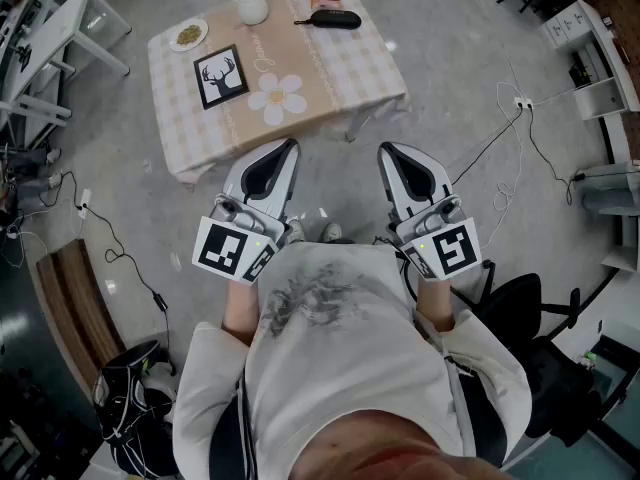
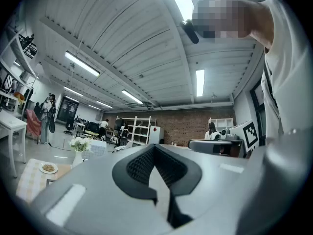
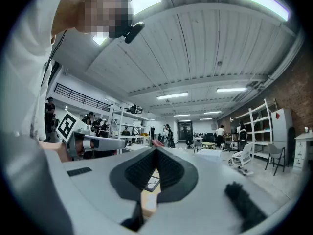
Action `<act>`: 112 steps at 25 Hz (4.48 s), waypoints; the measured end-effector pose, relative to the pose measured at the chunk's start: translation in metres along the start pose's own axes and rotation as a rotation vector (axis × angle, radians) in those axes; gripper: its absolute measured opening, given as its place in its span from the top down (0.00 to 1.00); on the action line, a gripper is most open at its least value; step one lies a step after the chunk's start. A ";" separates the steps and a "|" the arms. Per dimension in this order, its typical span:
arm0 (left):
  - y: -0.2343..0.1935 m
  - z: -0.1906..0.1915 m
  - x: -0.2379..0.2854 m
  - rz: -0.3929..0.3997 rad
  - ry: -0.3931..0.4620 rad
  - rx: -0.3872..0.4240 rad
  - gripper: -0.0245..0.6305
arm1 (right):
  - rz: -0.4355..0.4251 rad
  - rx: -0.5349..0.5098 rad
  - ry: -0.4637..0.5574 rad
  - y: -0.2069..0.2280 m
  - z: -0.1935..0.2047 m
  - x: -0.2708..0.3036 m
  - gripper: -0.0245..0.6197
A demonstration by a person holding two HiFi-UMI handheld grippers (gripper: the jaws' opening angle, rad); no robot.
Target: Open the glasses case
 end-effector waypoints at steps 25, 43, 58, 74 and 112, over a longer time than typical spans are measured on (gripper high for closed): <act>0.020 0.010 0.012 -0.037 -0.033 -0.034 0.96 | -0.048 0.006 -0.002 0.021 0.011 -0.011 0.94; -0.077 0.020 0.080 0.067 -0.053 -0.035 0.96 | 0.039 -0.011 -0.085 0.049 0.028 0.078 0.94; -0.120 0.024 0.125 0.087 -0.078 -0.066 0.96 | 0.056 0.005 -0.135 0.082 0.036 0.126 0.94; -0.128 0.027 0.228 -0.012 -0.084 -0.019 0.96 | -0.052 0.022 -0.095 0.199 0.050 0.163 0.94; -0.222 0.075 0.342 -0.017 -0.144 -0.100 0.96 | -0.030 0.049 -0.286 0.303 0.105 0.257 0.94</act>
Point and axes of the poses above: the fingertips, and each gripper's own axes: x forward along the fingers, y to its right, z out of its underside, the point moved 10 cm from there along -x, backward along the fingers, and after that the axes turned 2 degrees about y, right-handed, at the moved point
